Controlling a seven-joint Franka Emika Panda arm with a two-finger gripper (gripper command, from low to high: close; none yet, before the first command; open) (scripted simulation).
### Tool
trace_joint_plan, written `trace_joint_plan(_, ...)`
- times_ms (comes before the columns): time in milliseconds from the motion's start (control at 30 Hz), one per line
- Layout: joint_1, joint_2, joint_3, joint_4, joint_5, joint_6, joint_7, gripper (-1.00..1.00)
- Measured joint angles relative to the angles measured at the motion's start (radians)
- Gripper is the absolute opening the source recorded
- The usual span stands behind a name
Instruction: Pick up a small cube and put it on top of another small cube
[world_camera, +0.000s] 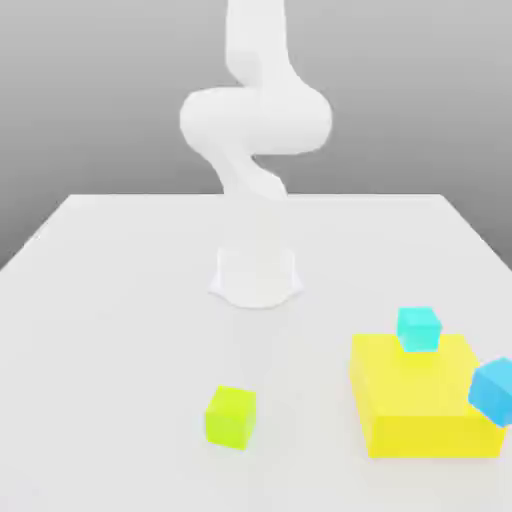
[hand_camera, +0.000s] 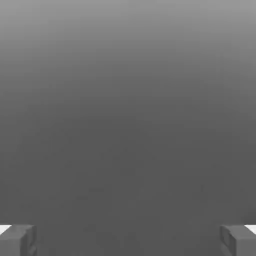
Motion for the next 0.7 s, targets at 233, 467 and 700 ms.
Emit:
trace_joint_plan(233, -0.013, 0.266, -0.014, -0.165, 0.026, 0.172, 0.041, 0.0)
trace_joint_plan(467, -0.033, 0.526, -0.015, -0.326, 0.034, 0.341, 0.095, 0.0)
trace_joint_plan(700, -0.052, 0.778, -0.024, -0.448, -0.001, 0.515, 0.167, 0.0)
